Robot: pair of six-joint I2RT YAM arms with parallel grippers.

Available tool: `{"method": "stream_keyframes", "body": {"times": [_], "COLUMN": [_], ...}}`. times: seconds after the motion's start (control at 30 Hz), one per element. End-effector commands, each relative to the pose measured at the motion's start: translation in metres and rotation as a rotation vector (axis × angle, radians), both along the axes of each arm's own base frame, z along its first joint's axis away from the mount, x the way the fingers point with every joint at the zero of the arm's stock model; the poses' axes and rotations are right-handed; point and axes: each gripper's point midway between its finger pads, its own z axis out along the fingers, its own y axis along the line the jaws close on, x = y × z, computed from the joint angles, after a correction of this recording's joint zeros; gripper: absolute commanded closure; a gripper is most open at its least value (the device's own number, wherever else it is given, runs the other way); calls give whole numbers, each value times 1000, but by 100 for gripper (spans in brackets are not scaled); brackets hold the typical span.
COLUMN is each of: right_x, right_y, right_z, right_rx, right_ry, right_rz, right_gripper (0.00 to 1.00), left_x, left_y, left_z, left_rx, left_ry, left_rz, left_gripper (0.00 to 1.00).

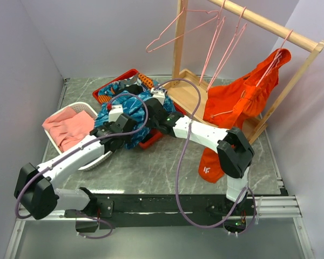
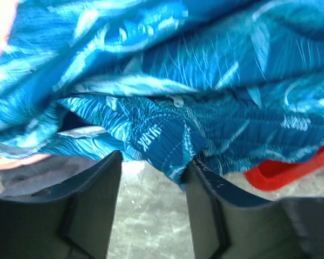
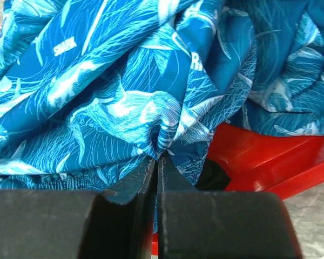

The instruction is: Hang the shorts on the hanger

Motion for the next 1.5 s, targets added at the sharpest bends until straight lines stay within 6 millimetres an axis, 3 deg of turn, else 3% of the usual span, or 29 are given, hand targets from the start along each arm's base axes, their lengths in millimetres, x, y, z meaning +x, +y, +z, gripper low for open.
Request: {"method": "stream_keyframes", "body": {"times": [0.0,0.07,0.17,0.2,0.23,0.3,0.4,0.43,0.47,0.5,0.57,0.6,0.63,0.67,0.7,0.8,0.97,1.07,1.2,1.33,1.47], "right_x": [7,5,3,2,2,1,2,1,-2,-6,-23,-31,-41,-54,-60,-74,-81,-90,-83,-76,-68], "right_y": [-7,-9,-12,-13,-13,-13,-14,-15,-17,-20,-23,-27,-29,-23,-28,-14,7,14,18,31,48], "right_z": [49,54,63,65,71,75,82,84,83,96,89,107,99,101,107,113,128,155,182,214,229], "right_rx": [66,70,76,74,80,65,32,29,18,38,23,57,41,47,55,113,168,194,250,324,337], "right_ry": [-77,-80,-94,-98,-106,-117,-132,-138,-143,-170,-185,-224,-225,-239,-269,-273,-276,-332,-367,-396,-394], "right_rz": [-45,-41,-35,-32,-25,-4,15,17,16,16,17,1,5,22,-7,4,-29,-76,-136,-131,-142], "right_gripper": [94,95,95,95,95,92,68,56,51,45,29,24,18,16,13,10,9,6,3,2,0], "left_x": [24,29,38,40,40,46,49,49,50,51,53,54,56,57,57,57,52,50,43,42,41], "left_y": [-1,7,20,25,30,38,38,39,37,34,31,28,23,21,19,15,14,15,17,17,15], "left_z": [29,33,52,58,66,93,136,148,167,175,196,202,206,221,227,251,288,298,307,304,301], "left_rx": [11,60,101,111,128,141,112,110,87,72,57,47,32,9,-2,-31,-73,-80,-98,-96,-104], "left_ry": [-103,-119,-161,-172,-175,-229,-298,-310,-337,-344,-361,-364,-365,-390,-398,-428,-485,-499,-522,-515,-514], "left_rz": [62,95,130,144,145,169,156,141,134,118,98,88,64,59,51,27,0,-10,-20,-29,-39], "left_gripper": [49,57,79,95,99,99,99,99,99,99,99,99,99,99,99,99,99,99,99,99,99]}}
